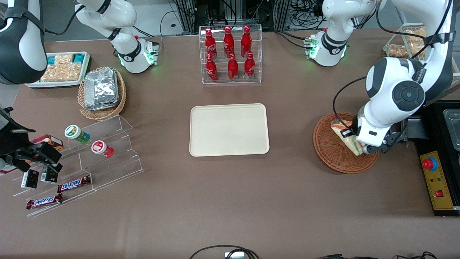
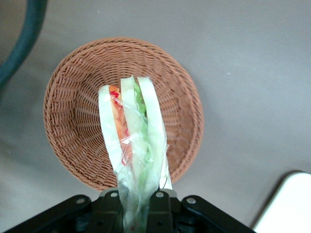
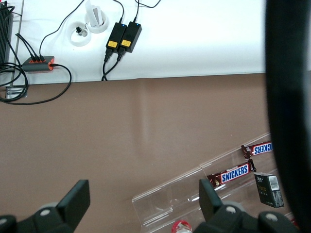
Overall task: Place sandwich from basket to tray
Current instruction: 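Carry the held sandwich with the left gripper over the cream tray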
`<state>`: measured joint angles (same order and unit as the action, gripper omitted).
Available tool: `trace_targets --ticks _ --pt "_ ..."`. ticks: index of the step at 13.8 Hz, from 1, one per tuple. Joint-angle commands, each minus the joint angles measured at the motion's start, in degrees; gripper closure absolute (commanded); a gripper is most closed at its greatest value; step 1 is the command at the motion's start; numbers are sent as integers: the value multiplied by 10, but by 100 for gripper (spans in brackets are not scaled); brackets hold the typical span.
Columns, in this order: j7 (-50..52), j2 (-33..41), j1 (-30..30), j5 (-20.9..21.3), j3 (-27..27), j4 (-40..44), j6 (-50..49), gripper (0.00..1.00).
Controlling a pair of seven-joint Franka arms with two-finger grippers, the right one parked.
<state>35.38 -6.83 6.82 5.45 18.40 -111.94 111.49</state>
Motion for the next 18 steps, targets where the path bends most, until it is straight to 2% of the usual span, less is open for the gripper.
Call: trace_targets --ticks 1,9,11,13,18 --pt "12 -3 0 1 43 23 -20 100" --pt "0 -26 -6 9 159 44 -2 100" --pt "-6 -34 -37 11 160 44 21 100" --pt "7 -52 -69 46 160 43 22 100" --pt "11 -82 -130 51 160 42 54 100"
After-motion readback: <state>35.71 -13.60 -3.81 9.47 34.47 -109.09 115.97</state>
